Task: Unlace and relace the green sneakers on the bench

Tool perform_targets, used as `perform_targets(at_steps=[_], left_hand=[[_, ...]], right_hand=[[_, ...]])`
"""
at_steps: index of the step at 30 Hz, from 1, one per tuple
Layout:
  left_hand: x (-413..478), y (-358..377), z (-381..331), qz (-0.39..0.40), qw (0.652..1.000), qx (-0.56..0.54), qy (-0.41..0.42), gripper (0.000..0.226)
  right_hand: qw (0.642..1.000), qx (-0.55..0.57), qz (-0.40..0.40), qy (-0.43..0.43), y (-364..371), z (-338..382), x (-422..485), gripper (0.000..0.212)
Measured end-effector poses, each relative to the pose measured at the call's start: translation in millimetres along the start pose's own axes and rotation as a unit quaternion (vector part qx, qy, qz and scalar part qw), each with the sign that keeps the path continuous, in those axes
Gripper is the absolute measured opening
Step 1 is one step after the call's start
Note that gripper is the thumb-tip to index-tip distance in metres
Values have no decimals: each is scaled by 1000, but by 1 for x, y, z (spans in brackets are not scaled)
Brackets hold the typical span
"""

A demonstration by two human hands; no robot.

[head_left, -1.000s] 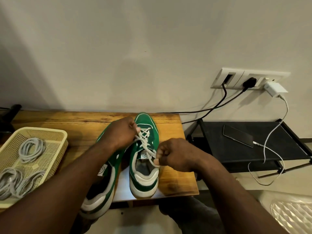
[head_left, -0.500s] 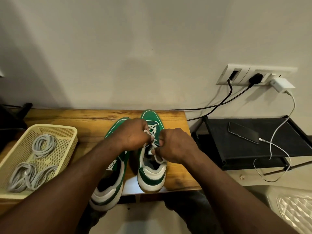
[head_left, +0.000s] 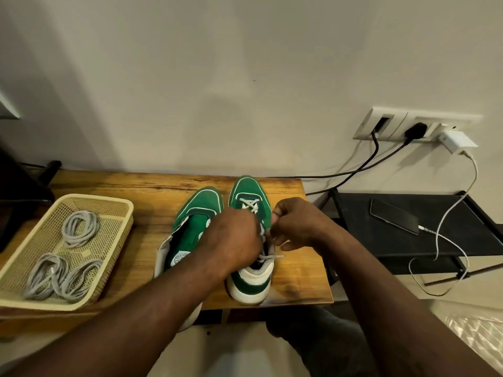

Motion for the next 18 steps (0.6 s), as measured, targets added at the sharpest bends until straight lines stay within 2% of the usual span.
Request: perform_targets(at_steps=[3, 5, 9, 10, 12, 14, 16, 18], left_hand=[[-6, 2, -5, 38, 995, 85, 35, 13], [-6, 2, -5, 41, 995, 90, 33, 12], [1, -3, 2, 2, 997, 72, 9, 16], [3, -5, 4, 7, 999, 52, 2, 16], [5, -9, 8, 29, 1000, 5, -8, 13], [5, -13, 12, 14, 1000, -14, -16, 10], [4, -13, 14, -35, 999, 30, 0, 12], [4, -7, 15, -48, 997, 59, 19, 13]], right_hand=[[997, -51, 55, 26, 3, 0, 0, 12], [995, -40, 95, 17, 10, 3, -2, 11], [997, 2, 82, -6, 12, 5, 0, 8], [997, -26, 77, -14, 10, 4, 2, 6], [994, -88, 62, -12, 11, -1, 6, 16], [991, -121, 62, -6, 15, -4, 8, 27], [981, -176, 75, -22, 21, -3, 10, 31], [973, -213, 87, -24, 25, -3, 12, 27]])
Point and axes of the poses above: each hand's wrist, its own x-axis towards the middle knuckle, its own y-axis out of the palm, z = x × y, the point moved 2 cm from there along x, towards the middle knuckle, and after that the axes turned 15 degrees about -y, right-handed, at the moved point
